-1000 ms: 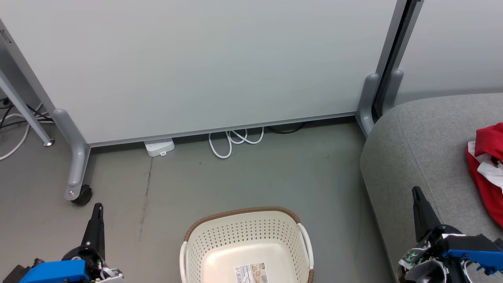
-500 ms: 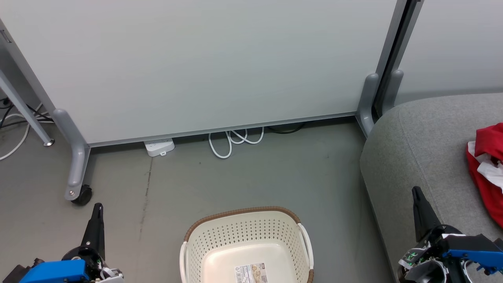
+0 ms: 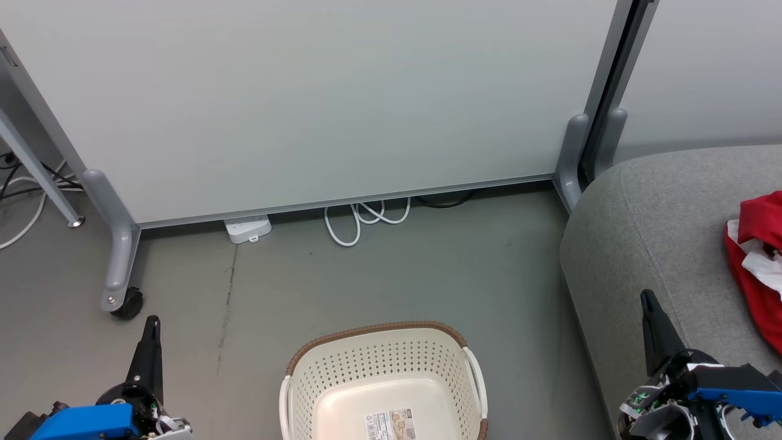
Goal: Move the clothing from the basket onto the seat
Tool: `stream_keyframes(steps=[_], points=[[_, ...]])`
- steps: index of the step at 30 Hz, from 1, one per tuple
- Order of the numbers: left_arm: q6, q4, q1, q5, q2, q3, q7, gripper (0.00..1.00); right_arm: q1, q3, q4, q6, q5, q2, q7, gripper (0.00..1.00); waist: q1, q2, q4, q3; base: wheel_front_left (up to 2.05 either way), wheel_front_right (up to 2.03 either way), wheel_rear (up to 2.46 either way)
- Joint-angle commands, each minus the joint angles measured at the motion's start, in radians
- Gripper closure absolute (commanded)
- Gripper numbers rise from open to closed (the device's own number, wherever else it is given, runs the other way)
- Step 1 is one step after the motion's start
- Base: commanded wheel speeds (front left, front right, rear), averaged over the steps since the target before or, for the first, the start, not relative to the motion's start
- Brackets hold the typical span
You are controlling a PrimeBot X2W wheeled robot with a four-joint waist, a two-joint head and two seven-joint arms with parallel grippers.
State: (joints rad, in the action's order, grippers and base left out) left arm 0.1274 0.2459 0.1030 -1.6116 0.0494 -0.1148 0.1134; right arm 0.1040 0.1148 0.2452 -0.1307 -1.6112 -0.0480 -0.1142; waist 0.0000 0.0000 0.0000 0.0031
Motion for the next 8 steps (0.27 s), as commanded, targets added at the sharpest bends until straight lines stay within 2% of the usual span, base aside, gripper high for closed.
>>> stream_keyframes(steps=[1,8], points=[[0.006,-0.003,0.011,-0.002,0.002,-0.003,0.005,1.00,0.010,-0.002,0.001,0.000,-0.003,-0.004,-0.001,1.00,0.0000,0.0000,0.000,0.000,0.00,0.00,0.00],[0.006,-0.003,0.011,-0.002,0.002,-0.003,0.005,1.00,0.010,-0.002,0.001,0.000,-0.003,-0.004,-0.001,1.00,0.0000,0.0000,0.000,0.000,0.00,0.00,0.00]])
